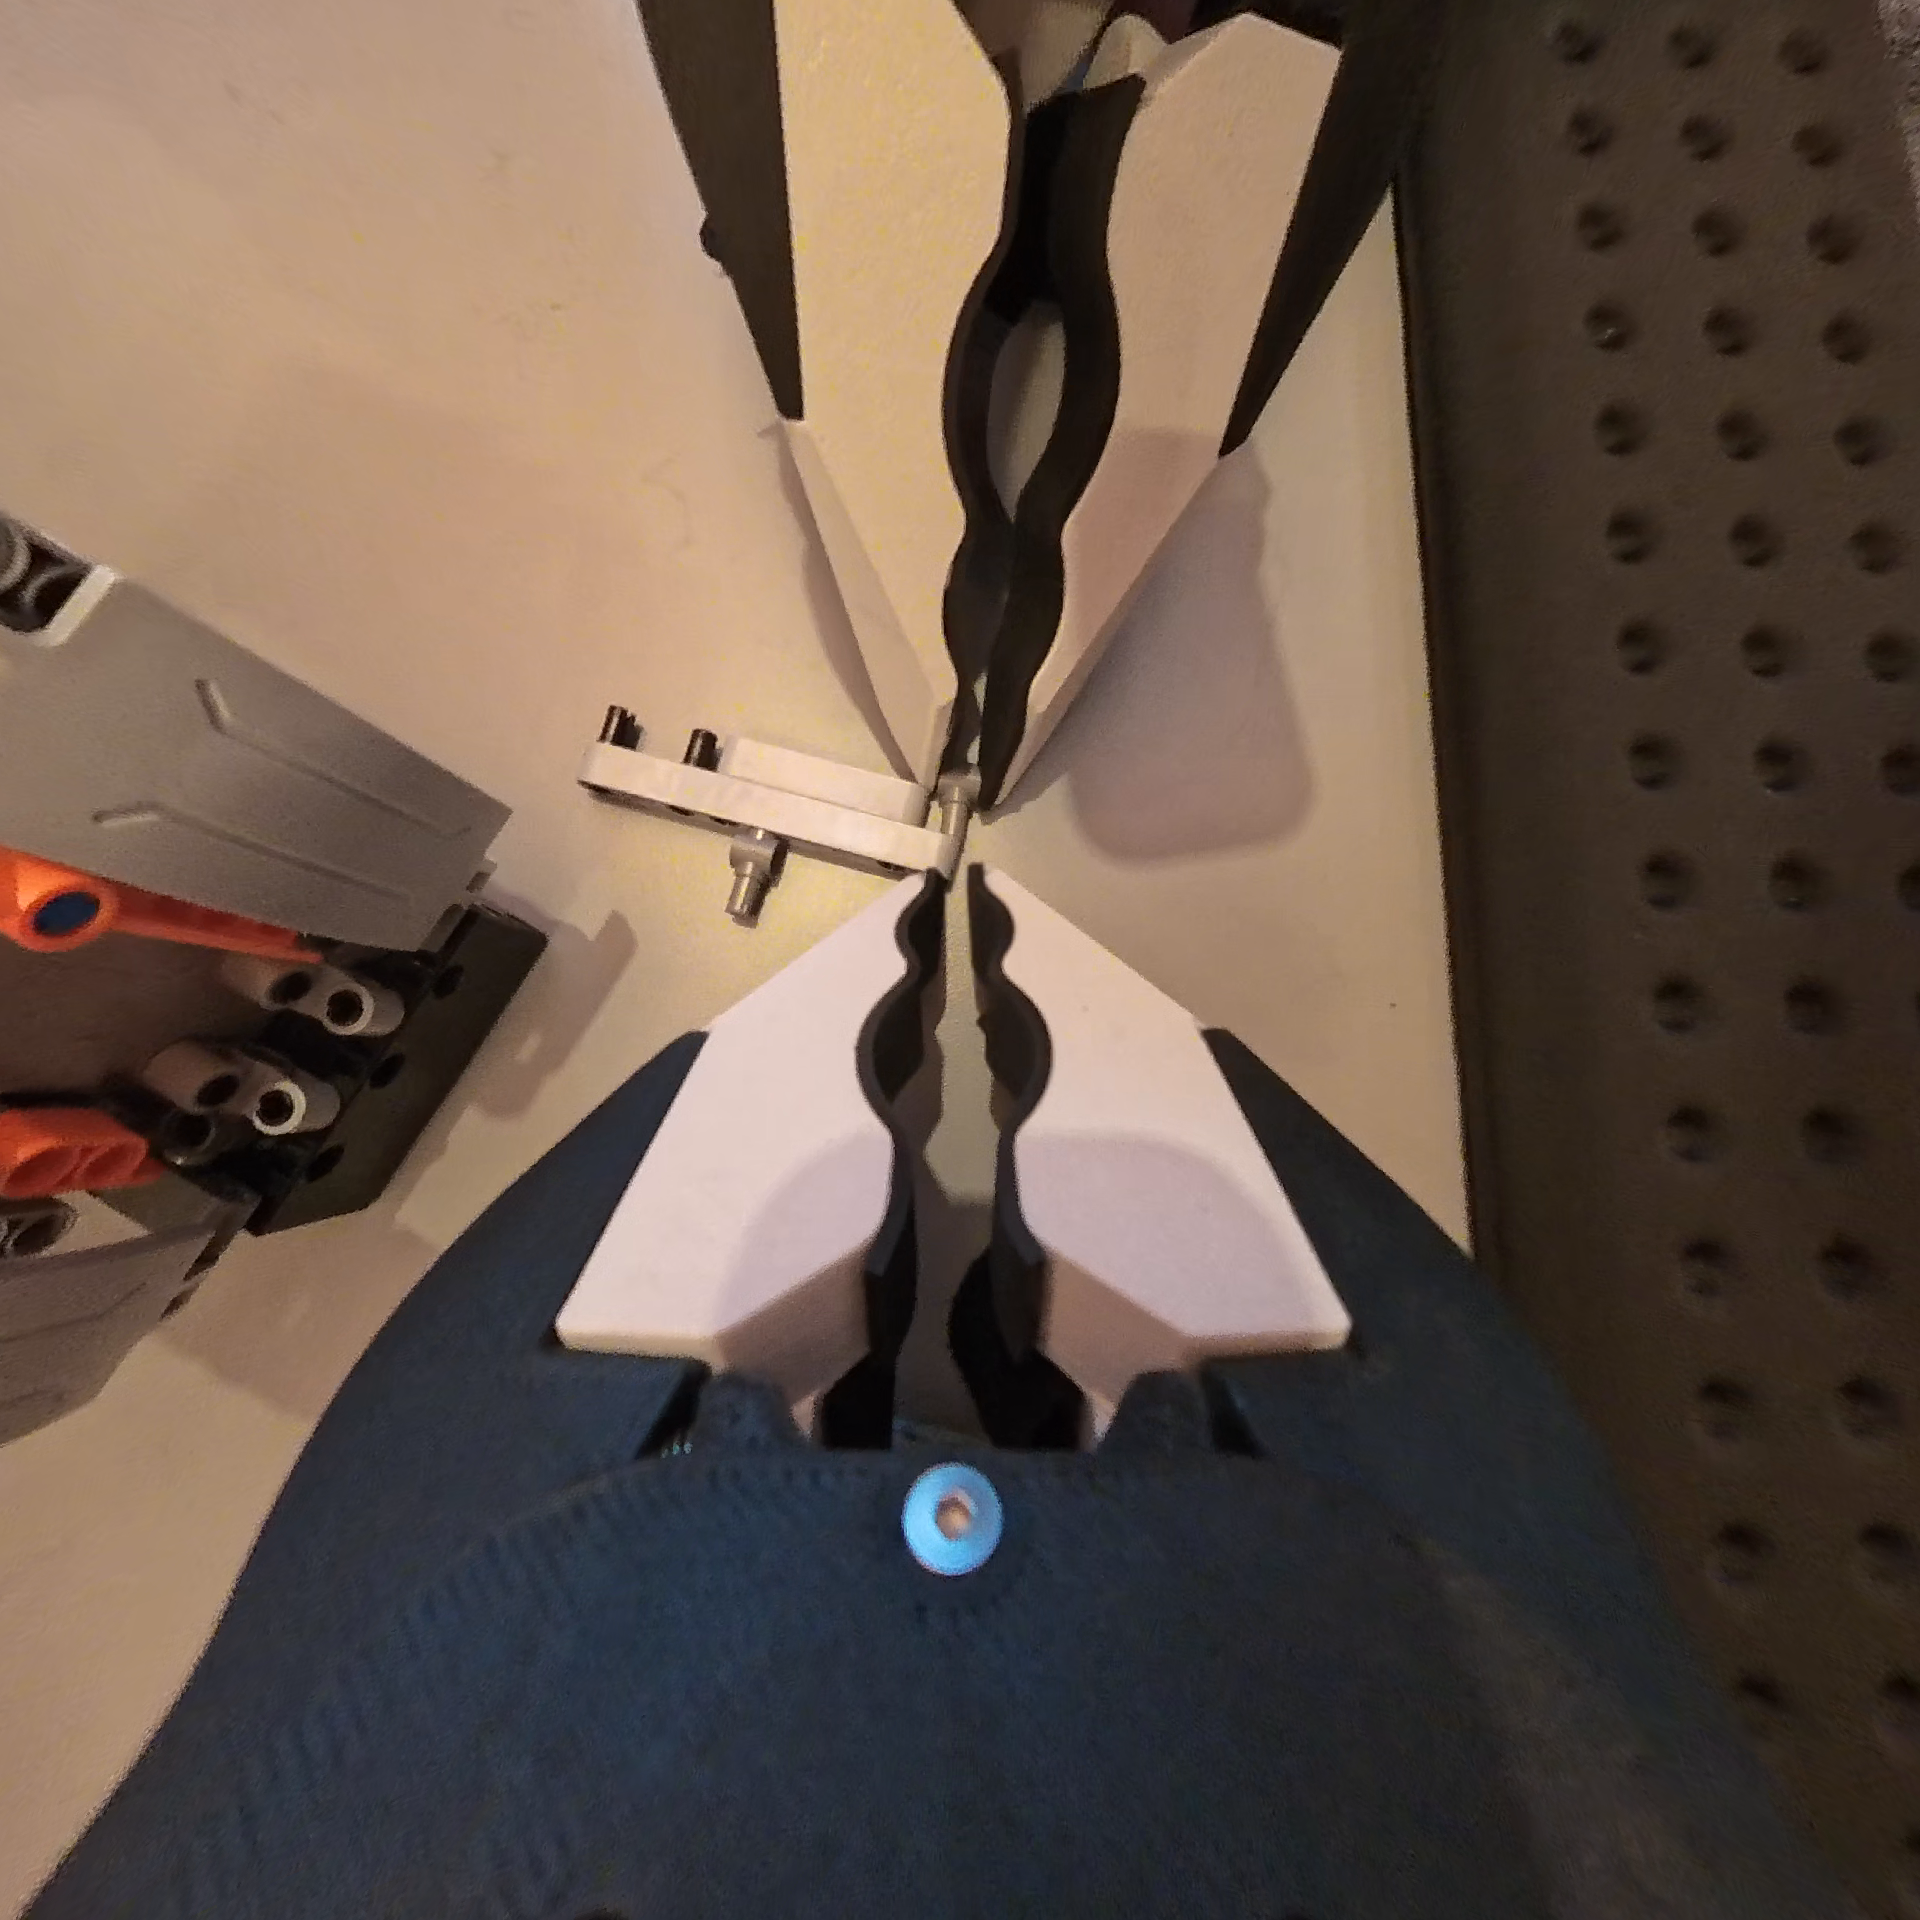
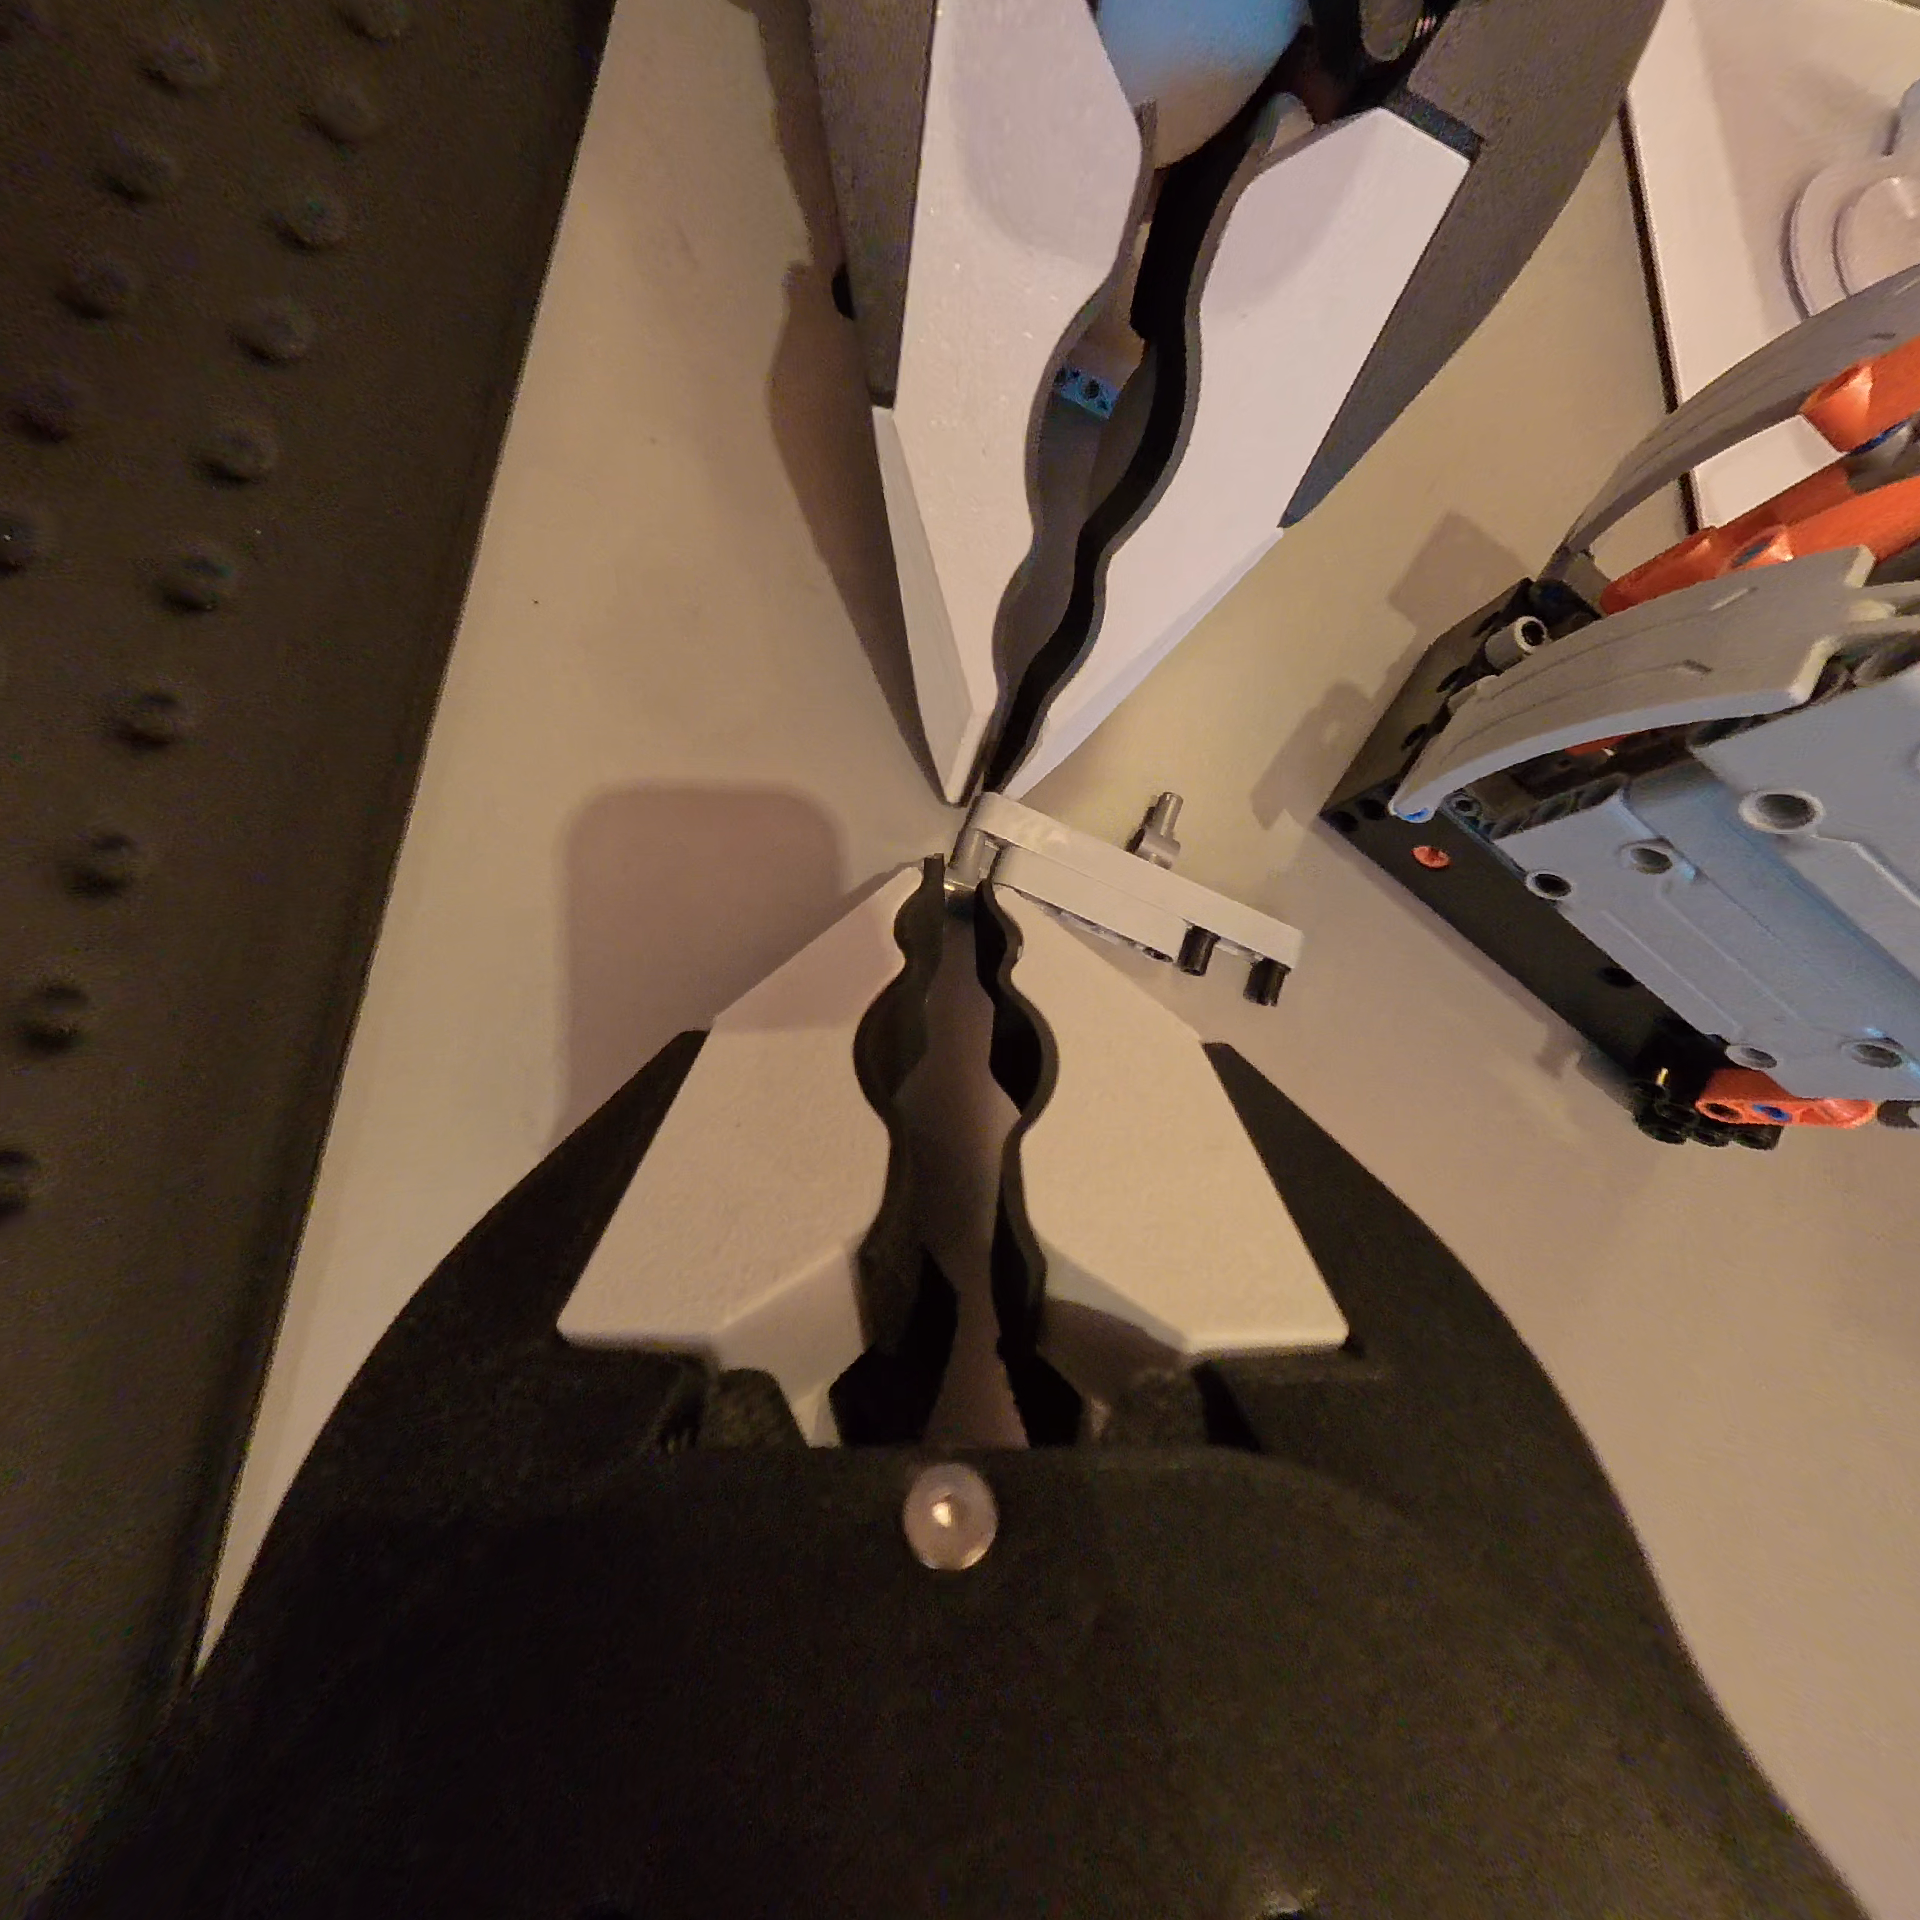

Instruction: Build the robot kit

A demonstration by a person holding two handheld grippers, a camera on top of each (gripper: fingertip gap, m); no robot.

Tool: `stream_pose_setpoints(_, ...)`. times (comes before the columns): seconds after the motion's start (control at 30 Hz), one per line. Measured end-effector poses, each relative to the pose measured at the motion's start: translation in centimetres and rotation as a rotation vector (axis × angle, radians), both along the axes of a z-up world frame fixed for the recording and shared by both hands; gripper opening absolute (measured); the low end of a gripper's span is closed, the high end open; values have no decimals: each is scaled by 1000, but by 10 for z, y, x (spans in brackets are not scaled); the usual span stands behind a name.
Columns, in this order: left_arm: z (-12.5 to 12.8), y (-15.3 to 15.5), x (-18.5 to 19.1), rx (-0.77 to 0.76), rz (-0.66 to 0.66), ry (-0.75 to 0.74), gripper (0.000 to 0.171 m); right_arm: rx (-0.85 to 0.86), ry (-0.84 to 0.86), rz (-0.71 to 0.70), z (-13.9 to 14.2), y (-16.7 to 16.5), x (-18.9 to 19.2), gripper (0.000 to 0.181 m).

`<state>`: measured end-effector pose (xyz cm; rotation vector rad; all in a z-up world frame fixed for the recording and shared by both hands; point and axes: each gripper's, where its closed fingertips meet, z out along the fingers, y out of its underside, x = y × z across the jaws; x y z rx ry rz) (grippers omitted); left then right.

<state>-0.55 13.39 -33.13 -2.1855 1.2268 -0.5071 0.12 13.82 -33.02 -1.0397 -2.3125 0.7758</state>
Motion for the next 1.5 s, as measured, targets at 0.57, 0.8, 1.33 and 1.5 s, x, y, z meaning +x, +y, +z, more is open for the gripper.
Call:
stream_pose_setpoints(0.57, 0, 4, 3, -11, -20, -7, 0, 35, -36, -92, 0, 6, 2, 3)
stream_pose_setpoints(0.8, 0, 4, 3, -26, -18, -24, 0, -8, -20, -70, 0, 5, 1, 3)
stream_pose_setpoints(1.33, 1, 0, 3, -127, -66, -102, 0, 35, -14, 74, 0, 1, 0, 3)
stream_pose_setpoints(1.5, 1, -1, 3, -153, -85, -125, 0, 38, -25, 107, 0, 0, 0, 3)
